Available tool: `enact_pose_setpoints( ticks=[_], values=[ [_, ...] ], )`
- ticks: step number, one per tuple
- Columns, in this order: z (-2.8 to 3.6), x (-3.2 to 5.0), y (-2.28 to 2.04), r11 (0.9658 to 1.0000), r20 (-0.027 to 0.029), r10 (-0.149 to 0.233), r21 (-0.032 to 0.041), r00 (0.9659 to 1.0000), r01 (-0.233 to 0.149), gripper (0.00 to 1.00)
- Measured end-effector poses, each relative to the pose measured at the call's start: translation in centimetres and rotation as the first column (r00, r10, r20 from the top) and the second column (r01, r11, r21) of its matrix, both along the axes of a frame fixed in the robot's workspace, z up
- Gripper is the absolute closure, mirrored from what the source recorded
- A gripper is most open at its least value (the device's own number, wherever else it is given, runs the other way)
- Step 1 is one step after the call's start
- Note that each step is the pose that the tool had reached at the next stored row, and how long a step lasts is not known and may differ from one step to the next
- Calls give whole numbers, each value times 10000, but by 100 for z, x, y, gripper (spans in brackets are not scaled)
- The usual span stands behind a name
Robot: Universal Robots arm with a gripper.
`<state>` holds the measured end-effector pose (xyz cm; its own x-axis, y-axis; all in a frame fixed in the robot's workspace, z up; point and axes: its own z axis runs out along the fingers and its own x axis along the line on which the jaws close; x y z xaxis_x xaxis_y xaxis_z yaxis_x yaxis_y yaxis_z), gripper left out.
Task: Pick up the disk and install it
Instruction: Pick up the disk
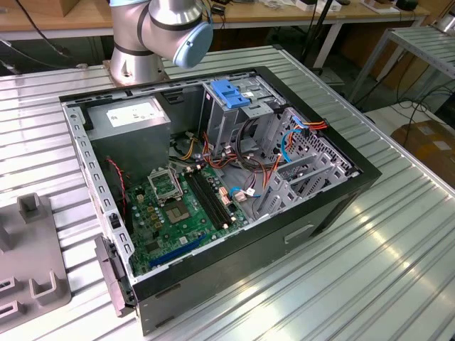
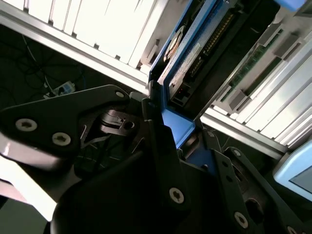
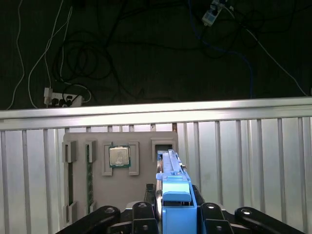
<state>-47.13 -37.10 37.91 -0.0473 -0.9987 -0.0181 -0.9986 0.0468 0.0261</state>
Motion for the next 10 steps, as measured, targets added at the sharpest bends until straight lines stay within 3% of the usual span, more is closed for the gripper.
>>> enact_pose_setpoints(
  ticks=[10],
  values=[
    [194, 0, 0, 10000, -1, 0, 0, 10000, 0, 63]
  ],
)
